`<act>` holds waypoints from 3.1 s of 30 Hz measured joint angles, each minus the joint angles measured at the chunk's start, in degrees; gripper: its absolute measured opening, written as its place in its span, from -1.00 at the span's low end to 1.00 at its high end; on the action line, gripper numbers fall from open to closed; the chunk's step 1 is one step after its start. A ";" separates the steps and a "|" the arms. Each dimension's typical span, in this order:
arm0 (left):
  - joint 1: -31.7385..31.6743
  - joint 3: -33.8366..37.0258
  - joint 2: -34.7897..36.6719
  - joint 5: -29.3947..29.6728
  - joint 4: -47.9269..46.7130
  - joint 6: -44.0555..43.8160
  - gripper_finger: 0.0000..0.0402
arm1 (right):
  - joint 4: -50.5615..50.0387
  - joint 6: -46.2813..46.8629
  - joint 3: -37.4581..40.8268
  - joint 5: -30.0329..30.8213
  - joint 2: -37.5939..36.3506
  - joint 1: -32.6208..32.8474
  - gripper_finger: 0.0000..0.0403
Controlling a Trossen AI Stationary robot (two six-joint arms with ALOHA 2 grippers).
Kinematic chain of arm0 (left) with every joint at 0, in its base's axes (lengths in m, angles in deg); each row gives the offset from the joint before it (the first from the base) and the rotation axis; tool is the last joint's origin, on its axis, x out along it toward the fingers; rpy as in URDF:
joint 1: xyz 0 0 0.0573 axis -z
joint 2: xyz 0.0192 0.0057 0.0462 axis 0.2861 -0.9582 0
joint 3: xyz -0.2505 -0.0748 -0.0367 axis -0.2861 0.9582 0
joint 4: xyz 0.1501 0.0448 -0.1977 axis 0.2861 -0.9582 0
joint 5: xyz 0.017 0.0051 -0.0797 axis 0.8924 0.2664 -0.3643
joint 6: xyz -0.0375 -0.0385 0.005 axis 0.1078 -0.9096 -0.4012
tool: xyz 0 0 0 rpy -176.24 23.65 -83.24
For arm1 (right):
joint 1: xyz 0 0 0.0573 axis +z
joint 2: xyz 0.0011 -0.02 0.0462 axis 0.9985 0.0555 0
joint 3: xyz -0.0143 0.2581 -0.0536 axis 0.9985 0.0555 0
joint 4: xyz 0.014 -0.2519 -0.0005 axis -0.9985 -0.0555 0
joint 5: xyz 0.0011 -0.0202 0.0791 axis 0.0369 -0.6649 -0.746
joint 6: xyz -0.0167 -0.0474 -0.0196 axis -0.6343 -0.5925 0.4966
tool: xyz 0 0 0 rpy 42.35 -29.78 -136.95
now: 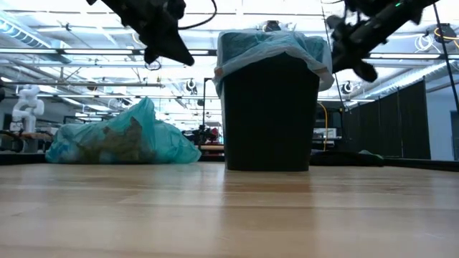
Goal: Place trash/remove bag and relplace
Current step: Put the new blue trash bag in the black trash bin, then return to Home Position
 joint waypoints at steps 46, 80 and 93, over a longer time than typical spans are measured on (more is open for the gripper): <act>14.23 50.93 16.06 -3.18 70.61 -5.10 -1.00 | 49.93 -4.82 45.79 -8.54 -33.57 26.41 -1.00; 14.02 52.57 65.85 13.27 24.07 2.99 -1.00 | 39.72 -10.40 45.87 -7.40 -46.91 18.86 -1.00; 14.06 52.57 65.95 15.16 24.35 3.99 -1.00 | 39.32 -10.29 45.83 -6.29 -46.53 18.72 -1.00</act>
